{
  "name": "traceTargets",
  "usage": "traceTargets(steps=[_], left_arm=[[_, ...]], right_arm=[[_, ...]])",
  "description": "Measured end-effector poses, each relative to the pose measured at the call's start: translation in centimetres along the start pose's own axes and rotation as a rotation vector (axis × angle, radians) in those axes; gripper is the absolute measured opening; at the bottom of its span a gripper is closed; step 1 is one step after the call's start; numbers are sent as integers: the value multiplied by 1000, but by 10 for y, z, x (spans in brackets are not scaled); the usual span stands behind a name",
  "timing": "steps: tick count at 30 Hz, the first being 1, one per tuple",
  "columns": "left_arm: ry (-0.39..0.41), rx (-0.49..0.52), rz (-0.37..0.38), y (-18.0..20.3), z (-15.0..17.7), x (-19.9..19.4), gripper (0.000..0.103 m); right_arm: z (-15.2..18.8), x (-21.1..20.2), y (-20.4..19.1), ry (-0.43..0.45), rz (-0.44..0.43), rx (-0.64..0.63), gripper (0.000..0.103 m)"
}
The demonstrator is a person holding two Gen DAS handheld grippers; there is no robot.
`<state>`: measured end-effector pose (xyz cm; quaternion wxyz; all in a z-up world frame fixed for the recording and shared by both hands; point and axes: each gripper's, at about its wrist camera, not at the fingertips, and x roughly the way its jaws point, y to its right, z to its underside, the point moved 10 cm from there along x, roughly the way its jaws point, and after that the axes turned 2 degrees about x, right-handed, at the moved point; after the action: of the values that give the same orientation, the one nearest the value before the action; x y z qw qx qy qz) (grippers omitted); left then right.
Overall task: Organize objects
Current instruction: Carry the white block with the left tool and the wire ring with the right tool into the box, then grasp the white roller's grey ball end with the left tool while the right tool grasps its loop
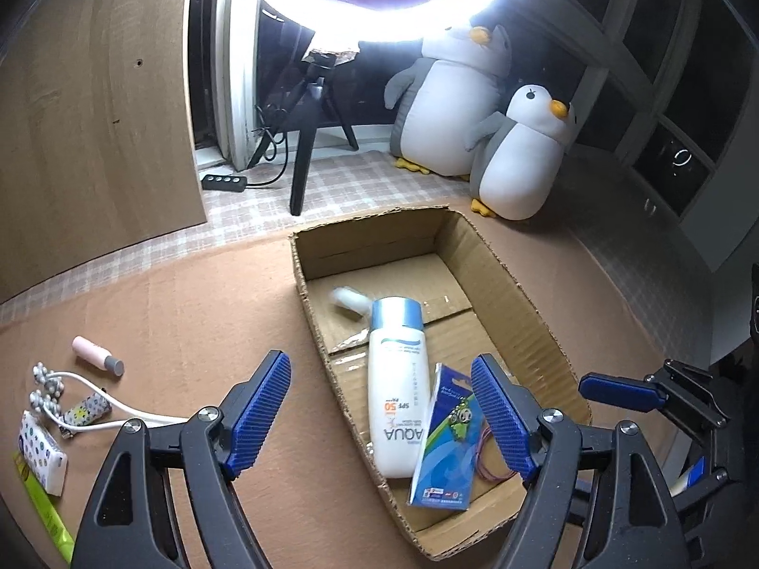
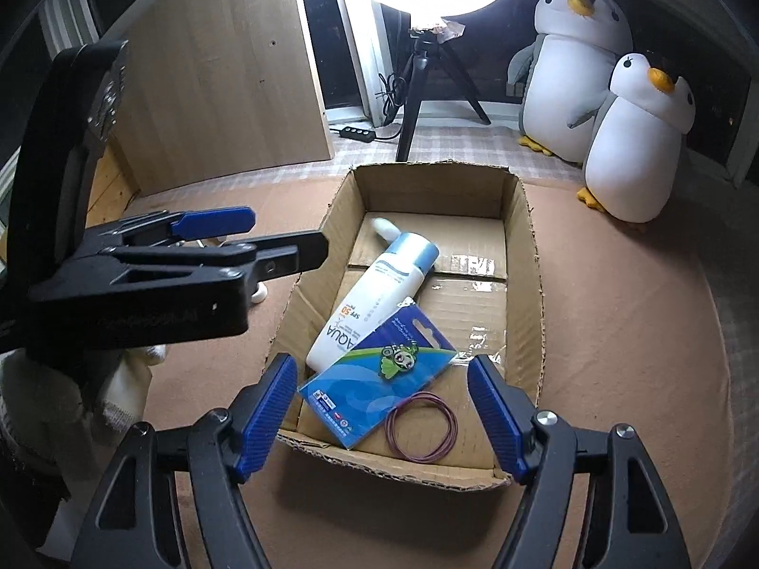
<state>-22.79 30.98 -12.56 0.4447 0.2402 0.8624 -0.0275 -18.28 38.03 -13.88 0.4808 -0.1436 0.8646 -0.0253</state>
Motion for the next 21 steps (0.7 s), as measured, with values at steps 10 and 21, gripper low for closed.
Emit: traceTargets(steps=[10, 21], left_arm=[[-13, -54, -62, -43, 19, -18, 81], [-34, -152, -167, -130, 59, -51, 81]], right_arm=[[-4, 4, -20, 5, -24, 0, 71], [-19, 17, -71, 45, -83, -57, 71]])
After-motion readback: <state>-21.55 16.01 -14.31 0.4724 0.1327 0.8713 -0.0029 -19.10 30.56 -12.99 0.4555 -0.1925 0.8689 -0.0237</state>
